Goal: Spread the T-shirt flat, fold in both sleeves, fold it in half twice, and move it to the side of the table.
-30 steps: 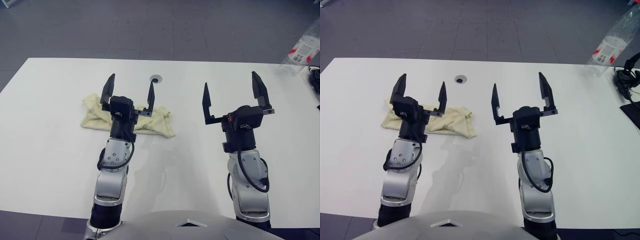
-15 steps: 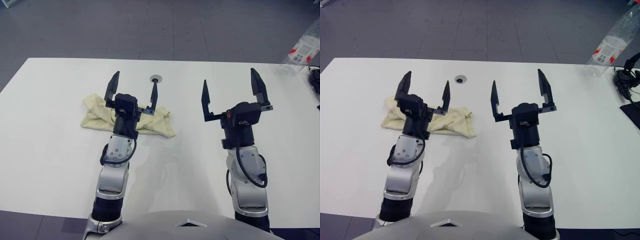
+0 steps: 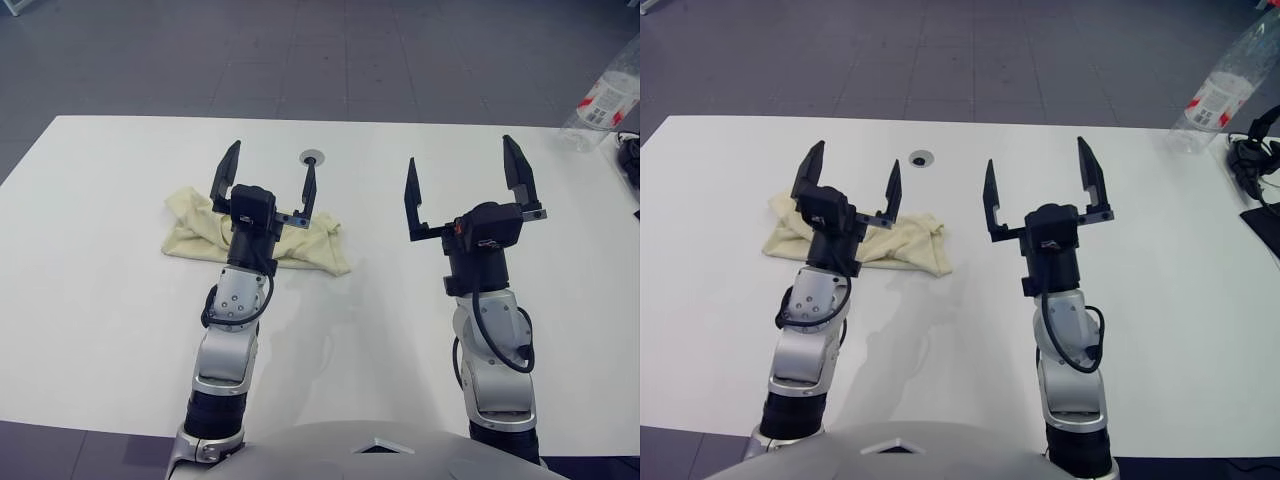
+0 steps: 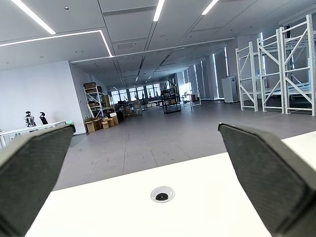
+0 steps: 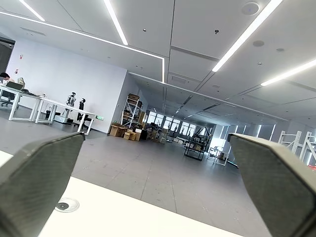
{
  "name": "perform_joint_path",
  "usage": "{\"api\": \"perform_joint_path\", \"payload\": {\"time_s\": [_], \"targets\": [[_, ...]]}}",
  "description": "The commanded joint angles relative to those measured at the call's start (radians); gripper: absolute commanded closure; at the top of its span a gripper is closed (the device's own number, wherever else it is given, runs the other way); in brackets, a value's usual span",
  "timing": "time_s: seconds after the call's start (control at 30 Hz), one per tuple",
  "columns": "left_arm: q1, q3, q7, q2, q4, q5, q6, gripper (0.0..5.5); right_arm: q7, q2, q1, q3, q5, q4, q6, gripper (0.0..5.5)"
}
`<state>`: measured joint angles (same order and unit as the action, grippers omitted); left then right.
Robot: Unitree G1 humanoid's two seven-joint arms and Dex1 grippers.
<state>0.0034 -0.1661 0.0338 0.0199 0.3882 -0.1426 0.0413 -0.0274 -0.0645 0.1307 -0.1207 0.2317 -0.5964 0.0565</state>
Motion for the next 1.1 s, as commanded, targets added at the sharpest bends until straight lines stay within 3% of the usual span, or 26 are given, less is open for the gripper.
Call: {"api": "perform_joint_path", "payload": {"time_s": [0.03, 0.73, 0.87, 1.0, 1.1], "targets": [[0.002, 0.004, 0.003, -0.001, 0.009, 0.007, -0.021, 0.10, -0.005, -0.001, -0.012, -0.001, -0.007, -0.004, -0.002, 0.12], [-0.049, 0.082, -0.004, 0.026, 0.001, 0.004, -0.050, 0.10, -0.011, 0.001, -0.050, -0.005, -0.011, 0.023, -0.007, 0.12], [-0.165, 0.178, 0.030, 0.191, -0.131, -0.074, -0.132, 0.10, -0.013, 0.000, -0.080, -0.002, -0.023, 0.069, 0.002, 0.12], [-0.341, 0.139, 0.033, 0.476, -0.566, -0.257, 0.038, 0.10, 0.003, 0.002, -0.092, 0.000, -0.020, 0.104, 0.020, 0.12], [-0.428, 0.086, -0.007, 0.566, -0.890, -0.314, 0.232, 0.10, 0.009, 0.004, -0.101, 0.001, -0.018, 0.117, 0.026, 0.12]]}}
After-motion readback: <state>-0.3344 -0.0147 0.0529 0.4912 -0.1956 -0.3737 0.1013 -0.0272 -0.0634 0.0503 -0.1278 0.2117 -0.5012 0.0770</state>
